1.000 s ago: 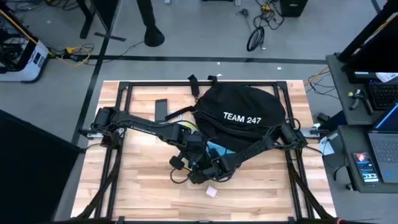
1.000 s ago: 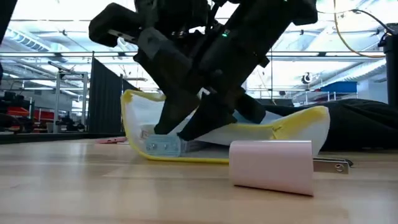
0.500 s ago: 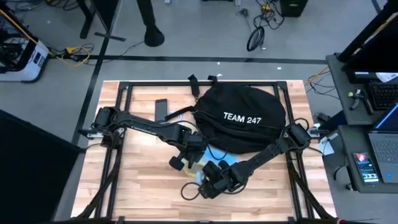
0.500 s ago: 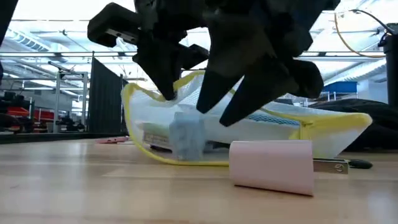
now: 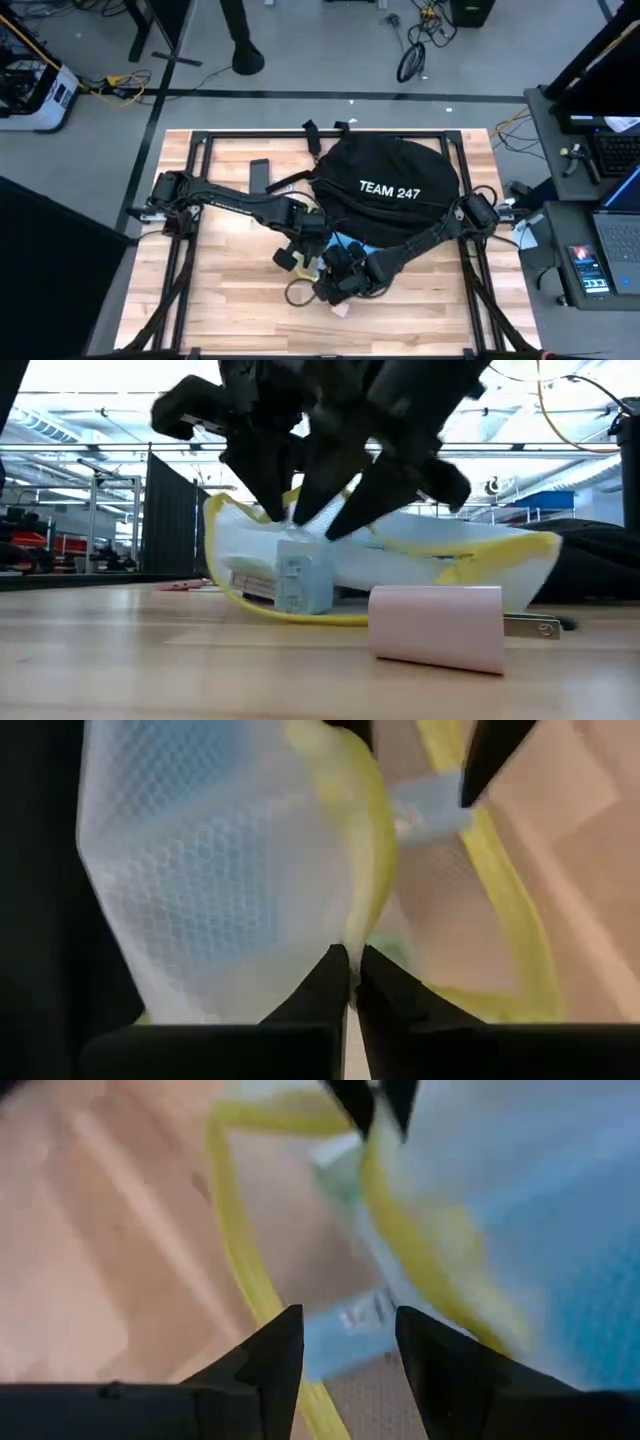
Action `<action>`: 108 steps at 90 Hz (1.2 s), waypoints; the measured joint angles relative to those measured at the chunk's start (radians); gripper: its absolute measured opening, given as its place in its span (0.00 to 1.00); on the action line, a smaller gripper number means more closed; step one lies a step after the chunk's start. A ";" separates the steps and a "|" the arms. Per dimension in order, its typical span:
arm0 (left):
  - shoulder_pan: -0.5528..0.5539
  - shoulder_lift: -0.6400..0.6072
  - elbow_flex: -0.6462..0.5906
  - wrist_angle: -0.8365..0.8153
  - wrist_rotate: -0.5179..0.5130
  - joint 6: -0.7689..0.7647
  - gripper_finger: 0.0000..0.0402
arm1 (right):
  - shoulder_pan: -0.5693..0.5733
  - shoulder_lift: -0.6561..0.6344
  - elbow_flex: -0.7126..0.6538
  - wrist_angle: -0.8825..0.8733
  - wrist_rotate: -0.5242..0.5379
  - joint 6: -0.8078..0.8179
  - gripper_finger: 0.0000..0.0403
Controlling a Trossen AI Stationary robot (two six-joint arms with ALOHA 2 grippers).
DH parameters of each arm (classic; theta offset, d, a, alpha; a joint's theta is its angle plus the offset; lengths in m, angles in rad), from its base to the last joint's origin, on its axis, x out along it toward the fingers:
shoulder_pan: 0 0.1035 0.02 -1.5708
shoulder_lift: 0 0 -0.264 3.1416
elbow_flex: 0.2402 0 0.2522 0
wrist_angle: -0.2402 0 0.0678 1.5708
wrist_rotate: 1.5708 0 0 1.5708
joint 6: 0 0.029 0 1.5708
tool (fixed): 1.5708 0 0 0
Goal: Unpack backpack
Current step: Remove the white charger adapter from the green zip bag
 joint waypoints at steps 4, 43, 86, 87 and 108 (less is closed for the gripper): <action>0.003 0.000 0.000 -0.010 -0.002 0.000 0.00 | -0.009 0.012 -0.001 0.005 -0.015 -0.009 0.37; 0.020 0.001 0.001 -0.013 -0.026 -0.004 0.00 | 0.114 0.024 0.002 0.024 -0.164 0.055 0.37; 0.038 0.001 0.002 -0.141 -0.049 0.024 0.00 | -0.047 0.038 0.001 0.111 0.046 0.136 0.37; 0.038 0.001 0.002 -0.141 -0.050 0.024 0.00 | -0.048 0.040 0.001 0.105 0.047 0.138 0.37; 0.047 0.001 0.001 -0.144 -0.048 0.027 0.00 | -0.057 0.121 0.005 0.166 0.082 0.181 0.30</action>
